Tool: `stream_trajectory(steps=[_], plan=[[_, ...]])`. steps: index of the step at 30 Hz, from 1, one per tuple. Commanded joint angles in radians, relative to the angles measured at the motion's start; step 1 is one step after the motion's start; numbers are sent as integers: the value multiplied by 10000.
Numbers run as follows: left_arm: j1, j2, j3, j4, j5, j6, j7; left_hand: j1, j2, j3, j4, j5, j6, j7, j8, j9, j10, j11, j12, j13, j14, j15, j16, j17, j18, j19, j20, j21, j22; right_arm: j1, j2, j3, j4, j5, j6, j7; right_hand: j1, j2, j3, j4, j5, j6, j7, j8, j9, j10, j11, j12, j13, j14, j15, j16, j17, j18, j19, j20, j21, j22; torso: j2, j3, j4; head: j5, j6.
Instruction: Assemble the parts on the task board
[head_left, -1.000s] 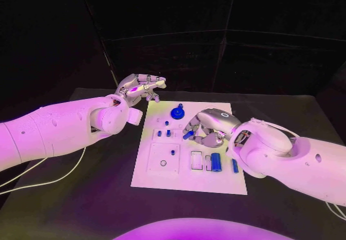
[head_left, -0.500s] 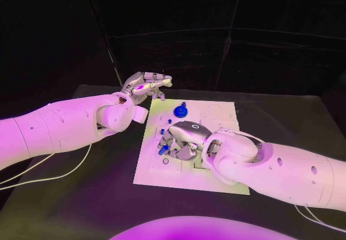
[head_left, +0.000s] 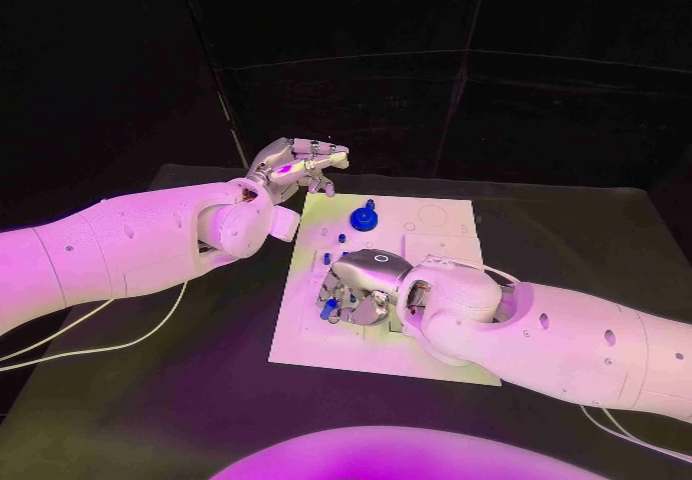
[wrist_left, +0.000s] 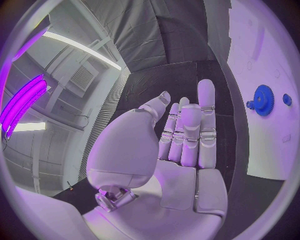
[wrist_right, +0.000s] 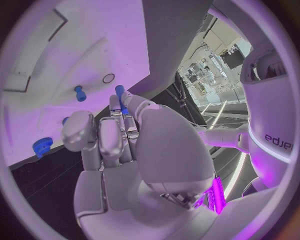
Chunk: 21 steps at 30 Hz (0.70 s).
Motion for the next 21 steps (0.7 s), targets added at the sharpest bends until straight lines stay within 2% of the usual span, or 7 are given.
stream_trajectory(steps=[1,5,7,9,21], plan=[[18,16,10,14,-22,113,35,83,37,-49,-8,-43,-69,-16,44,-3,-86,15,52,9,-83,-5,-13,-8,136,29,42,-54,-15,5,23,1,-21,-544,470,-208,-92,-33,10,-54,64,10,42,-5,9,0,64,-50,2,199,-9,51,-17,-39,-61,13,64,0,-6,6,-8,16,-20],[18,15,10,3,-22,132,16,83,37,-49,-8,-43,-69,-16,44,-3,-86,15,52,9,-83,-5,-13,-8,136,29,42,-54,-15,1,12,-1,-62,-767,502,-340,-92,-33,10,-54,64,10,42,-5,9,0,64,-50,2,199,-9,51,-17,-39,-61,13,64,0,-4,-3,0,11,-27],[18,20,10,-18,-22,154,-5,84,37,-54,-9,-43,-72,-14,45,-3,-89,17,56,10,-85,-4,-13,-12,136,30,42,-56,-17,-1,3,-1,-81,-862,500,-404,-97,-32,14,-67,81,18,41,-3,10,10,63,-56,4,200,-9,59,-5,-41,-59,15,74,16,-7,-1,2,-13,30],[18,23,9,-35,-22,164,-18,85,36,-56,-9,-44,-74,-13,45,-3,-91,18,57,10,-86,-4,-13,-14,136,30,42,-57,-17,-1,-1,-1,-90,-916,504,-440,-97,-32,14,-67,81,18,41,-3,10,10,63,-56,4,200,-9,59,-5,-41,-59,15,74,16,-2,2,-3,-16,35],[17,45,9,-96,-22,177,-38,81,33,-69,-7,-44,-79,-9,47,-3,-97,22,61,10,-89,-2,-13,-18,135,31,43,-61,-20,-2,31,-1,-123,-988,1072,-484,-113,-36,15,-78,99,28,42,-1,11,22,64,-64,7,200,-8,64,-2,-41,-62,16,79,22,-1,-3,1,0,-29]])
